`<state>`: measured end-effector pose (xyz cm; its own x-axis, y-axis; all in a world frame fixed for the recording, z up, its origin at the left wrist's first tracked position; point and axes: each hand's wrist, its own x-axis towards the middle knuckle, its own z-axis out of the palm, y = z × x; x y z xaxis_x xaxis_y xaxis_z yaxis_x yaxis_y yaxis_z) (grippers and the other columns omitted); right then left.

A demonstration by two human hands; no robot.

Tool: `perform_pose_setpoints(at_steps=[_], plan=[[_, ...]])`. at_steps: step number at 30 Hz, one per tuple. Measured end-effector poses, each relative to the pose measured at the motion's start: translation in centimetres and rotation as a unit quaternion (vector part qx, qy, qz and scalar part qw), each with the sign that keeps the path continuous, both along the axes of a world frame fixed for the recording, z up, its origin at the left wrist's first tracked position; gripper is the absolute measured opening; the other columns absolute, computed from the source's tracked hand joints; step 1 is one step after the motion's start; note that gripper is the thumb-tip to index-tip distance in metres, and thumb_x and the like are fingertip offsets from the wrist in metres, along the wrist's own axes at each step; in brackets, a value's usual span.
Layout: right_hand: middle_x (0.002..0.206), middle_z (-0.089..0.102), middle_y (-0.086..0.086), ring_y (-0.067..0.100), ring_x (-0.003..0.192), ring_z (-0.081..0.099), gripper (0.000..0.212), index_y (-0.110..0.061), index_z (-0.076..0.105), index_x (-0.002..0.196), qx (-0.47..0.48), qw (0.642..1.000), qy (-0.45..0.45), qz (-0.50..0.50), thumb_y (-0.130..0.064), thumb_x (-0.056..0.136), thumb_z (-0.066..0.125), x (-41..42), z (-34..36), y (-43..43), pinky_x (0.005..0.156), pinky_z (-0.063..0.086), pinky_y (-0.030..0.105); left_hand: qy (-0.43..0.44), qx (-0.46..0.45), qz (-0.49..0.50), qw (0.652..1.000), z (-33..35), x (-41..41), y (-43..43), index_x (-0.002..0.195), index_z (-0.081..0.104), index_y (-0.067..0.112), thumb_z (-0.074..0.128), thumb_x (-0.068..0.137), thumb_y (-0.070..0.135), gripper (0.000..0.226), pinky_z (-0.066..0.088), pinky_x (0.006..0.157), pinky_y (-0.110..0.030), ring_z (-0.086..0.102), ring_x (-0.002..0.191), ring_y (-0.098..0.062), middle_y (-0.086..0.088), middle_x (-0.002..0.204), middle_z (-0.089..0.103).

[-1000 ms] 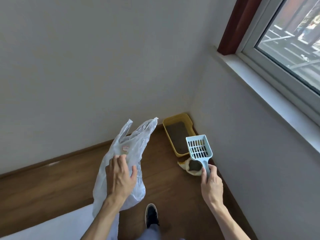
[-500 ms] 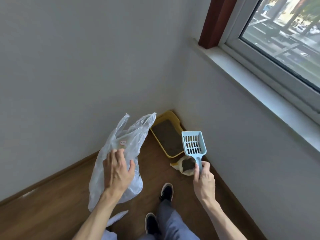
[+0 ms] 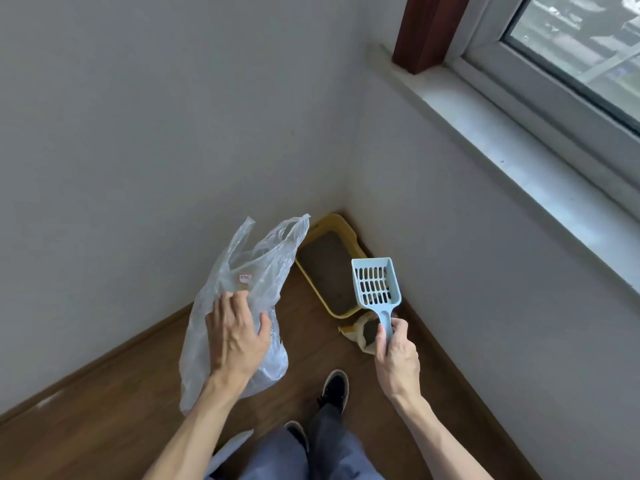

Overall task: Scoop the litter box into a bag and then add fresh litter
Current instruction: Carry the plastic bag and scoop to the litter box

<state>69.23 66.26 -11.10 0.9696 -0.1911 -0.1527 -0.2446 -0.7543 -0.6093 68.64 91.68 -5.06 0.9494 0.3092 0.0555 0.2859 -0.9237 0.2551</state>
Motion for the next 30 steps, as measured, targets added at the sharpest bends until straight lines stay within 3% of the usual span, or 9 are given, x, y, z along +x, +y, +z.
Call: perform_pose_setpoints(at_steps=[4,8,11,15,20,30], plan=[[0.074,0.067,0.004,0.019,0.051,0.061,0.026,-0.017,0.043,0.113,0.008,1.0,0.024,-0.004,-0.039,0.098,0.038,1.5,-1.9,0.4,0.047,0.052,0.039,0.007,-0.005,0.0,1.0,-2.3,2.1,-0.6,0.102,0.049,0.005,0.072,0.076,0.018,0.037,0.049,0.071,-0.047,0.058,0.085,-0.034,-0.018,0.095,0.057],[0.069,0.061,-0.003,0.012,0.045,0.055,0.019,-0.015,0.045,0.113,0.018,0.999,0.047,-0.01,-0.028,0.099,0.045,2.7,-4.2,0.7,0.042,0.036,0.014,0.01,0.004,-0.012,1.0,-5.6,3.5,-0.7,0.102,0.05,0.004,0.055,0.081,0.029,0.032,0.049,0.069,-0.046,0.058,0.084,-0.034,-0.018,0.094,0.057],[0.069,0.063,0.0,0.016,0.049,0.059,0.021,-0.016,0.045,0.113,0.009,0.998,0.063,-0.017,-0.031,0.099,0.044,3.4,-7.2,1.0,0.045,0.044,0.026,0.01,0.008,-0.021,1.0,-8.5,4.4,-0.9,0.102,0.05,0.003,0.043,0.082,0.035,0.038,0.048,0.068,-0.046,0.058,0.084,-0.034,-0.018,0.093,0.057],[0.067,0.063,-0.003,0.017,0.052,0.061,0.016,-0.026,0.038,0.11,0.014,0.995,0.098,-0.009,-0.038,0.099,0.039,3.9,-11.5,1.3,0.054,0.055,0.04,-0.001,0.008,-0.032,0.999,-12.6,5.5,-1.2,0.102,0.048,0.004,0.041,0.081,0.035,0.038,0.047,0.067,-0.046,0.057,0.082,-0.034,-0.018,0.092,0.056],[0.069,0.064,0.001,0.021,0.057,0.064,0.029,-0.021,0.04,0.112,0.001,0.994,0.113,0.009,-0.044,0.096,0.036,4.5,-17.5,1.7,0.052,0.052,0.04,-0.018,0.001,-0.053,0.998,-18.5,6.8,-1.3,0.104,0.047,0.005,0.044,0.08,0.033,0.037,0.045,0.067,-0.046,0.055,0.082,-0.033,-0.016,0.093,0.054],[0.068,0.057,-0.004,0.011,0.05,0.057,0.02,-0.015,0.042,0.113,0.04,0.991,0.126,0.004,-0.03,0.1,0.044,8.1,-30.7,2.4,0.042,0.043,0.031,-0.026,0.003,-0.061,0.998,-32.9,9.1,-1.0,0.104,0.047,0.004,0.046,0.084,0.033,0.034,0.041,0.072,-0.045,0.051,0.083,-0.033,-0.017,0.093,0.053]])
